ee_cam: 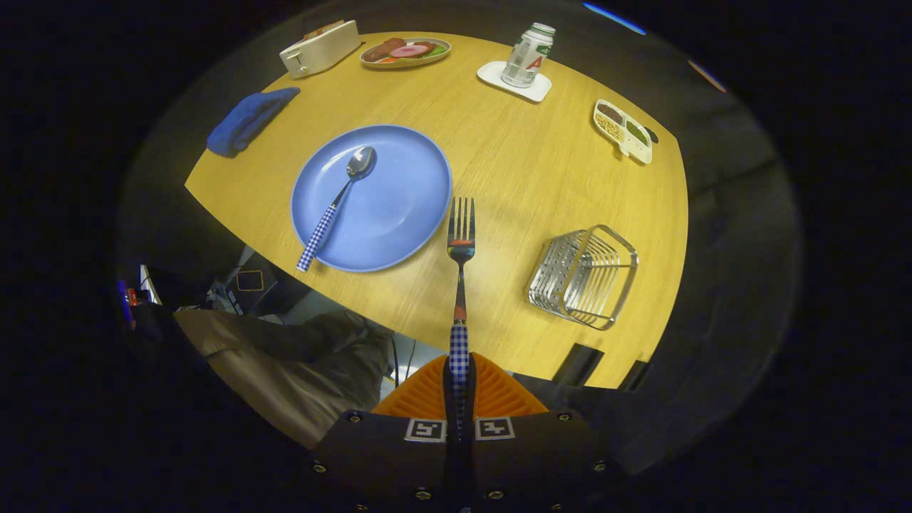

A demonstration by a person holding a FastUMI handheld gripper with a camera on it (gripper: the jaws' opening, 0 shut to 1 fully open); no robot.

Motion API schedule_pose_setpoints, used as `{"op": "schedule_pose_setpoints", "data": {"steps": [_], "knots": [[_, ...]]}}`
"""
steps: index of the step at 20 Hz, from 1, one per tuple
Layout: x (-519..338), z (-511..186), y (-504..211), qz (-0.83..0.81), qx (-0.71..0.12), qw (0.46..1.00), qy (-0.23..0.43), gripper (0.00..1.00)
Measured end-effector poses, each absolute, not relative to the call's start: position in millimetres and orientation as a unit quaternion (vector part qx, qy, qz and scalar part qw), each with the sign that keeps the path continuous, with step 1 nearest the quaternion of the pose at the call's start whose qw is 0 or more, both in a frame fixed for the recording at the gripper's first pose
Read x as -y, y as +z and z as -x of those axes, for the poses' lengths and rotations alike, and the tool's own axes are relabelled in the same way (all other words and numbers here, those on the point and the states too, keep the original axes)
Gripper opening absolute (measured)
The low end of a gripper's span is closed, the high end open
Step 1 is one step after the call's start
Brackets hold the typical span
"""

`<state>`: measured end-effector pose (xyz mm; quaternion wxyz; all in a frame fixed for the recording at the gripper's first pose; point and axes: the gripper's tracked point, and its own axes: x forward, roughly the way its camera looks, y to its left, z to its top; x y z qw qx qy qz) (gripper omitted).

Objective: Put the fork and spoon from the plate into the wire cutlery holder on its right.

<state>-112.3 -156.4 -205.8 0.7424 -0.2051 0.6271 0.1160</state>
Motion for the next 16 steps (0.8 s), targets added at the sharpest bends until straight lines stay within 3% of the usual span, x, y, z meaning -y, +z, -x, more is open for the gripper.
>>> {"op": "schedule_pose_setpoints", "data": {"steps": [9,16], "knots": [[243,104,-169,0.204,-0.673,0.708,0.061,0.01],[258,95,-177,0.219,-0.712,0.663,0.068,0.0]]}}
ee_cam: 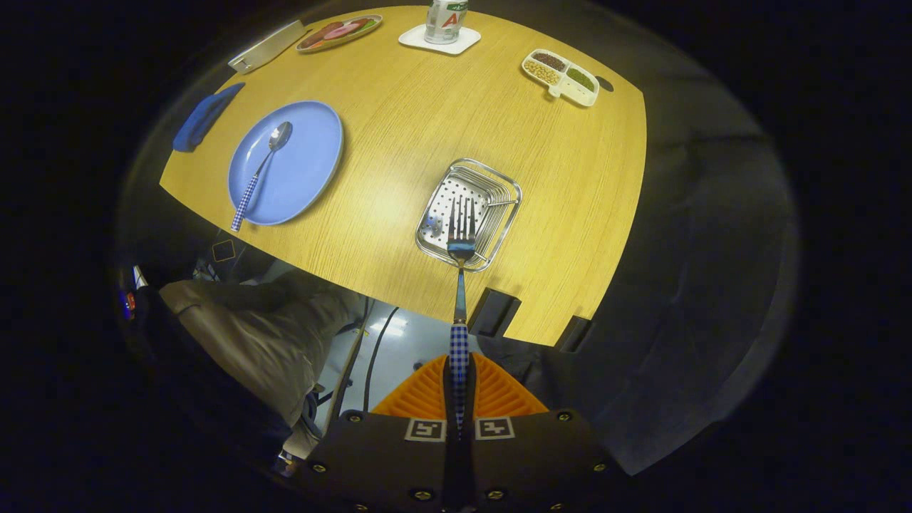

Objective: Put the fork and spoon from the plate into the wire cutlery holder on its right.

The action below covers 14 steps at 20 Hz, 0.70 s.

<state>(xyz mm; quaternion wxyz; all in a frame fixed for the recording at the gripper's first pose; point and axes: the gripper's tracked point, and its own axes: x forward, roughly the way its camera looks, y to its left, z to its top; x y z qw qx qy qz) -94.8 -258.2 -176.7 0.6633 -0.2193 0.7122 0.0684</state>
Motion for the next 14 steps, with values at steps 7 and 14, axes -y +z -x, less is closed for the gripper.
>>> {"op": "schedule_pose_setpoints", "data": {"steps": [7,14], "knots": [[271,66,-180,0.244,-0.738,0.626,0.065,0.01],[267,57,-195,0.224,-0.78,0.579,0.081,0.01]]}}
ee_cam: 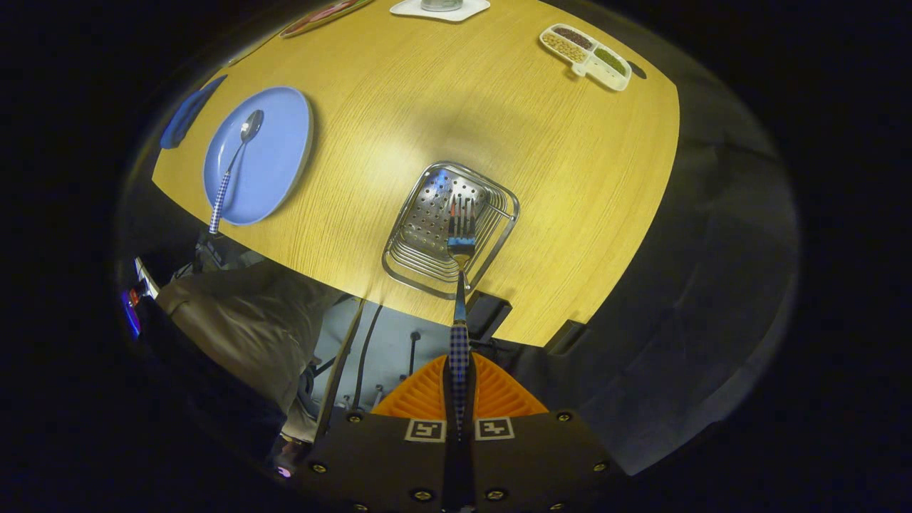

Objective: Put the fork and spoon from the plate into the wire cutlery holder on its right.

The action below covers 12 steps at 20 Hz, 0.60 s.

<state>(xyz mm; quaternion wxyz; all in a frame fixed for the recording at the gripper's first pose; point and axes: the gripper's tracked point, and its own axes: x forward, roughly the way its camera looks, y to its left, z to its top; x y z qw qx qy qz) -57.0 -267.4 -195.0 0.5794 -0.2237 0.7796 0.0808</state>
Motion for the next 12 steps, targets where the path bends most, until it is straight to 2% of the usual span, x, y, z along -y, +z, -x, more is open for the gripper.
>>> {"op": "schedule_pose_setpoints", "data": {"steps": [8,12], "knots": [[257,36,-220,0.193,-0.816,0.538,0.083,0.01],[253,28,-227,0.185,-0.819,0.537,0.082,0.01]]}}
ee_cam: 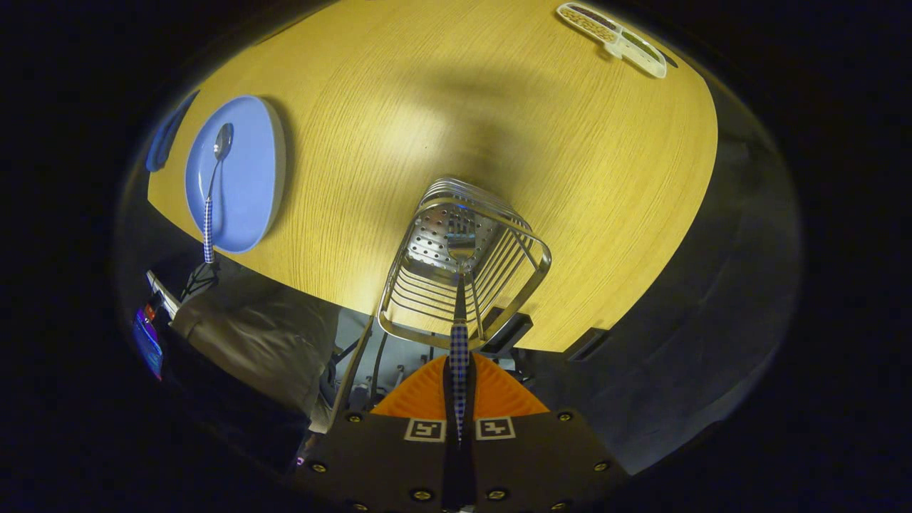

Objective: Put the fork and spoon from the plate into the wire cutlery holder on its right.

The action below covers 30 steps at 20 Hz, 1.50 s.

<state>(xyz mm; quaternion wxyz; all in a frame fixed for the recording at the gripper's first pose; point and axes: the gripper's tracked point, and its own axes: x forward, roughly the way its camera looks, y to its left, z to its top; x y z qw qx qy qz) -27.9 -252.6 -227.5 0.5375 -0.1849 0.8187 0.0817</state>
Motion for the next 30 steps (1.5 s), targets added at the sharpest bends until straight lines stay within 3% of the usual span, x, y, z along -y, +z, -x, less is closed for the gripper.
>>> {"op": "schedule_pose_setpoints", "data": {"steps": [3,8,9,13,21,30], "knots": [[251,26,-226,0.17,-0.823,0.536,0.074,0.08],[254,17,-218,0.149,-0.804,0.572,0.066,0.1],[252,18,-215,0.143,-0.8,0.579,0.067,0.18],[257,17,-203,0.133,-0.781,0.608,0.057,0.32],[209,24,-168,0.101,-0.702,0.701,0.076,0.32],[135,60,-184,0.105,-0.663,0.733,0.11,0.32]]}}
